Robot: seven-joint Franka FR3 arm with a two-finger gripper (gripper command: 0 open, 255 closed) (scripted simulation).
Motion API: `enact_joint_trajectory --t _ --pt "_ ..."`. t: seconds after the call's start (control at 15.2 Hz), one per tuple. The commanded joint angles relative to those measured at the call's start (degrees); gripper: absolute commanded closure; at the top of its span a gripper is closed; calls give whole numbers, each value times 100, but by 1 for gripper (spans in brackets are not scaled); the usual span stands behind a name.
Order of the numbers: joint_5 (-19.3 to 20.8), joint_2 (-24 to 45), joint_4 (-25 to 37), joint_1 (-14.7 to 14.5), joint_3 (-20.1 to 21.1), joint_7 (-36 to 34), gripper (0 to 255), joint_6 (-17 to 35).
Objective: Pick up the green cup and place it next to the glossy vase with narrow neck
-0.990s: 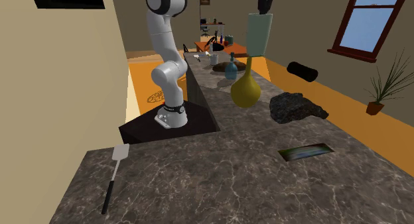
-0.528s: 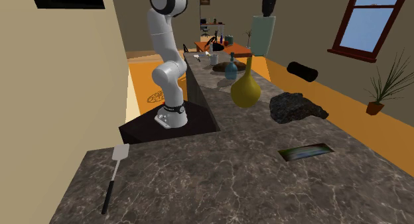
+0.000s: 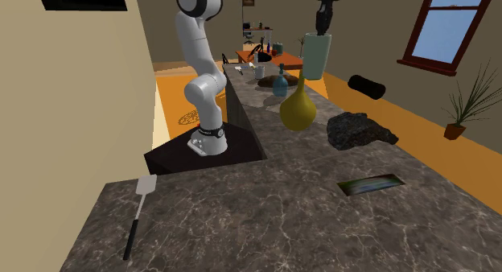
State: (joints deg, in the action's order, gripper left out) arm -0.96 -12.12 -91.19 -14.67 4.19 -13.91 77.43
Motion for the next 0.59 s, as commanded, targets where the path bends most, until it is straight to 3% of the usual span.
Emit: enact_joint_trajectory --t 0.0,0.53 --pt "-5 -79 -238 -2 1 0 255 164" --pt "-20 -323 -1133 -5 -3 15 255 815"
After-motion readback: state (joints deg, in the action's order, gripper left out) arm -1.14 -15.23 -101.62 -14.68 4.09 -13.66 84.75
